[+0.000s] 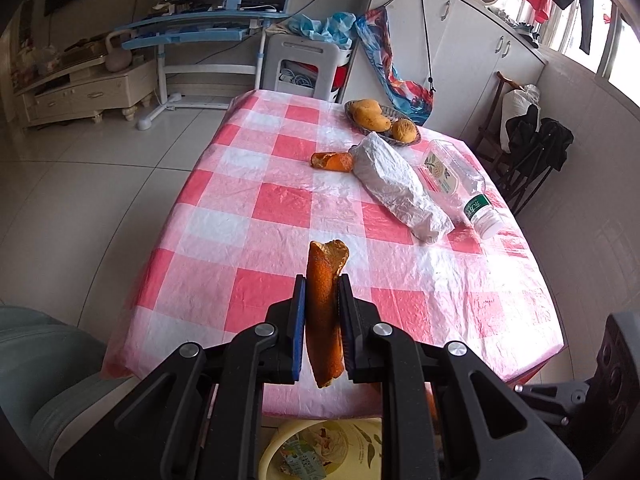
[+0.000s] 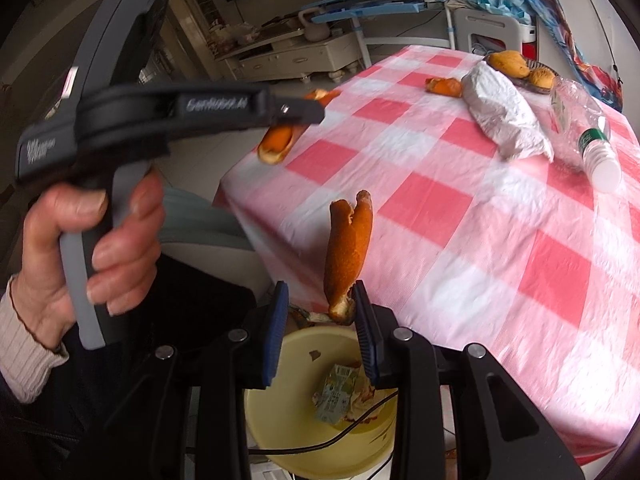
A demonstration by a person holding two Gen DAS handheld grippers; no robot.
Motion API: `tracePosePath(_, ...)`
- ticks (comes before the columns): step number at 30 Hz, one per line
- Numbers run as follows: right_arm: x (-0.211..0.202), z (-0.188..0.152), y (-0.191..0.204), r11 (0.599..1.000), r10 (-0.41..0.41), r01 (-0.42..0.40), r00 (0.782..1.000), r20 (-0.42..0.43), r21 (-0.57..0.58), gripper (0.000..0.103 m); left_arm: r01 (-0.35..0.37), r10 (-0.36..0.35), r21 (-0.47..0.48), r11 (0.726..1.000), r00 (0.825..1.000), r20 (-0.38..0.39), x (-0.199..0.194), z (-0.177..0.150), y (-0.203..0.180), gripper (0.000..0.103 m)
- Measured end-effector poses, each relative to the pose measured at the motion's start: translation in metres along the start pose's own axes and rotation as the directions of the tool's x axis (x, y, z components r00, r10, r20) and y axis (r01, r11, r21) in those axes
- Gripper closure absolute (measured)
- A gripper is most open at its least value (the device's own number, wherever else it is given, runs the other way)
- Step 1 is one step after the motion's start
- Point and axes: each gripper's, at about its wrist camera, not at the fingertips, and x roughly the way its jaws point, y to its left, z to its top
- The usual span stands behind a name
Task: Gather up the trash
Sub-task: 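Carry the peel over the bucket and drop it with the right gripper while left holds its peel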
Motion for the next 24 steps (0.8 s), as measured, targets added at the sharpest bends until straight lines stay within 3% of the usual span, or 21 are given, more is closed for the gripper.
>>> tracePosePath(14,0.008,-0.035,0.023,0.999,0.02,-0.023,0.995,-0.101,-0.035,0.07,0.007,-0.008,0.033,0.999,1.0,0.013,-0.015,-0.007,-0.004,0.088)
tracePosePath(24,0.018,-0.059,0.045,0.994,-0.023,0.002,0.982,-0.185,-0.112,0.069,0.0,-0.002,0.07,0.998,1.0,0.026,-0.025,-0.015,-0.01,0.088)
